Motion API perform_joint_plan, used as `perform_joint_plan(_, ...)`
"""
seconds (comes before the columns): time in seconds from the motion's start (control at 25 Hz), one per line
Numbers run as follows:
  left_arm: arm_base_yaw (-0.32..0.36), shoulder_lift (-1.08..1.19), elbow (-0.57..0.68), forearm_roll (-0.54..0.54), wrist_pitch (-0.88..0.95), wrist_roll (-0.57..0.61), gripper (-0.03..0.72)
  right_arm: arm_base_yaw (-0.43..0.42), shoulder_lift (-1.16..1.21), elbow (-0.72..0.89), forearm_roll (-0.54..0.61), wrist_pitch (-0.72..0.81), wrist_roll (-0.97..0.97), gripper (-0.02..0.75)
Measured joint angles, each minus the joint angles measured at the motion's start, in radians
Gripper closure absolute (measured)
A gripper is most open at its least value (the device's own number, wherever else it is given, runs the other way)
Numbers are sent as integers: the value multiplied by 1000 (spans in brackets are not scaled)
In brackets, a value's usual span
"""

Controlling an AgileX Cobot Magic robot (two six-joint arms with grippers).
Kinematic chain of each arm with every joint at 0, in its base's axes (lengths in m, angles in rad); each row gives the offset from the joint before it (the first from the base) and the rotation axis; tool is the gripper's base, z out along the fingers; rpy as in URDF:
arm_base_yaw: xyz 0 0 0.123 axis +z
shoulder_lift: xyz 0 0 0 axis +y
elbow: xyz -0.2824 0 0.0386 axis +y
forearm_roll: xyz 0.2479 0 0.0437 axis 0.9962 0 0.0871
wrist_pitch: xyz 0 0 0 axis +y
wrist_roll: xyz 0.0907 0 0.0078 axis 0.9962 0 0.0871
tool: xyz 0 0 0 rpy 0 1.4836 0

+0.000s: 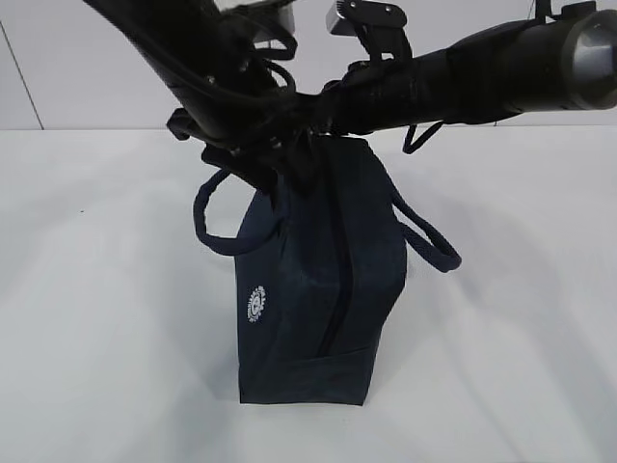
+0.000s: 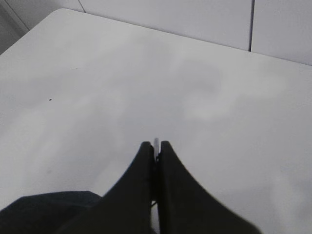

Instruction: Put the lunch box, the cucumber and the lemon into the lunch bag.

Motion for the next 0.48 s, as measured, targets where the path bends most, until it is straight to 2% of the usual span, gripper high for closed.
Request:
perform_joint_plan(0.04,0,13,0,0,0,0,411,0,0,0,0,1,0,737)
perform_joint_plan(0.16,0,27,0,46,8,23,624,0,0,0,0,5,-2,737)
perform_joint_plan(0.2,0,27,0,72,21,31,657,0,0,0,0,6,-2,737)
perform_joint_plan(0.28,0,27,-5,124,63,42,690,0,0,0,0,9,-2,737)
perform_joint_plan(0.48,6,27,-65,193,161,58,697,0,0,0,-4,17,-2,738)
